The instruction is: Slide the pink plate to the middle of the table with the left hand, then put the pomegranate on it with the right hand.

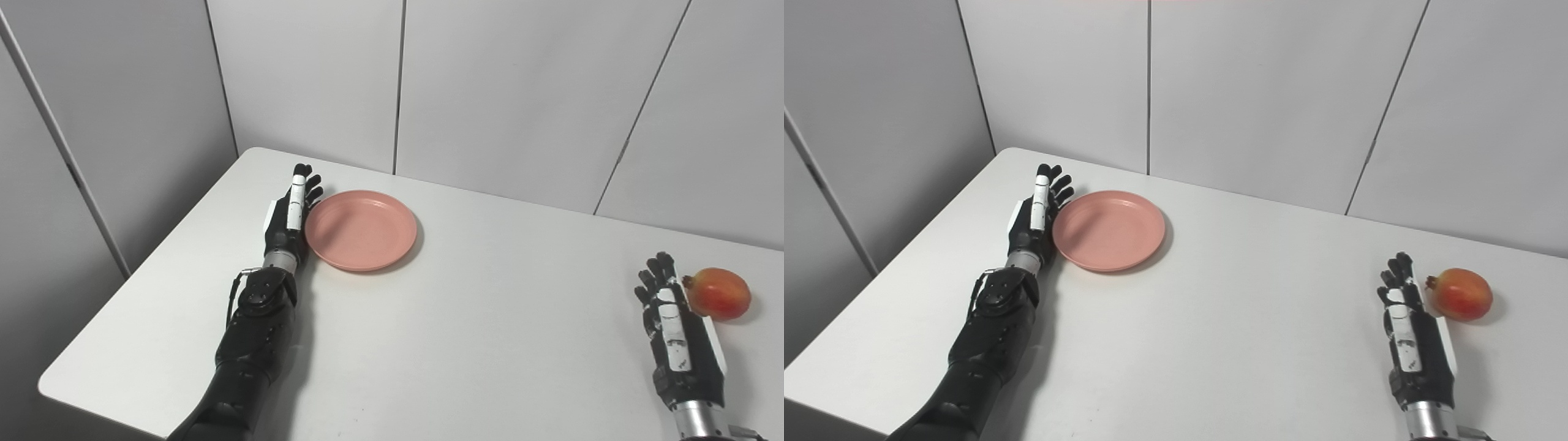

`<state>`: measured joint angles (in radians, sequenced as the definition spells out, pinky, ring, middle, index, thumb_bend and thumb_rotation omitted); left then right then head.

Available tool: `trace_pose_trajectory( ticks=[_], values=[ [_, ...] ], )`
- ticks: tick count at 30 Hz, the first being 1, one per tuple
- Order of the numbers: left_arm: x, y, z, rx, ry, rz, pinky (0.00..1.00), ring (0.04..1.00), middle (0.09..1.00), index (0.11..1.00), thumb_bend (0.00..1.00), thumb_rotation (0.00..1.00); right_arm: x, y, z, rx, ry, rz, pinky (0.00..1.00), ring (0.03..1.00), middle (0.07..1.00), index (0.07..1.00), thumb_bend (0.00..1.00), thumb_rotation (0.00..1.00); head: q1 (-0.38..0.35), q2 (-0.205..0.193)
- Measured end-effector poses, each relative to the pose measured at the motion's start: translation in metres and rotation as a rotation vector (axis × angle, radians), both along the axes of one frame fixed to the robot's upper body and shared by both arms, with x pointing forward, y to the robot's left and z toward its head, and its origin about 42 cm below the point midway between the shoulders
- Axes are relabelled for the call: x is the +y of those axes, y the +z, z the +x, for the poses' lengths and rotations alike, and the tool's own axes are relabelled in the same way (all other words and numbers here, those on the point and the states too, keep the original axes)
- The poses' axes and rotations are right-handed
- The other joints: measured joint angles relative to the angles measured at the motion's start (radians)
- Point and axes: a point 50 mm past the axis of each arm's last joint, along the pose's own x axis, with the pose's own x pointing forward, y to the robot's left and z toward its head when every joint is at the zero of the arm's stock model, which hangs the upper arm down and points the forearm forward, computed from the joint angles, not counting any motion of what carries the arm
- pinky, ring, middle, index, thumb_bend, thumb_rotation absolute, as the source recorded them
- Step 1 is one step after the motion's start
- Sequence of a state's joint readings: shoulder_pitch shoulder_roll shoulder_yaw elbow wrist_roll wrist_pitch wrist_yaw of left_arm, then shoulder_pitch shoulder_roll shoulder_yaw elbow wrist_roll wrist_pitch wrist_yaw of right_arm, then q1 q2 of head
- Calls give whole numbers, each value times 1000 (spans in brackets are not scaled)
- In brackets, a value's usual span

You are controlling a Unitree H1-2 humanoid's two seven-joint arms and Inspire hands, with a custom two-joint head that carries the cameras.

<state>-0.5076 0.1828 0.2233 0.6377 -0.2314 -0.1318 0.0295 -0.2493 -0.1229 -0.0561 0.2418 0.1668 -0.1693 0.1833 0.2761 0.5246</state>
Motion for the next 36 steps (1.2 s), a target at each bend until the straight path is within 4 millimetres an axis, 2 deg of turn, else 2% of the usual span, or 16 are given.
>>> trace_pose_trajectory(
  ticks=[13,25,31,36],
  values=[
    [-29,4,-1,-2,-78,35,920,921,923,917,711,1000,0,0,-1,-1,0,-4,1000,1000,1000,1000,612,893,-5,6],
    [-37,4,-3,26,-117,73,929,928,926,922,695,1000,0,0,-3,1,-2,-4,1000,1000,1000,1000,627,886,-6,11],
    [-51,2,-3,32,-146,95,928,932,936,927,682,1000,0,0,-3,1,0,-4,1000,1000,1000,1000,641,885,-5,12],
    [-55,2,-3,33,-156,116,937,937,944,935,691,1000,0,0,-3,1,-1,-8,1000,1000,1000,1000,644,893,-3,12]
  ],
)
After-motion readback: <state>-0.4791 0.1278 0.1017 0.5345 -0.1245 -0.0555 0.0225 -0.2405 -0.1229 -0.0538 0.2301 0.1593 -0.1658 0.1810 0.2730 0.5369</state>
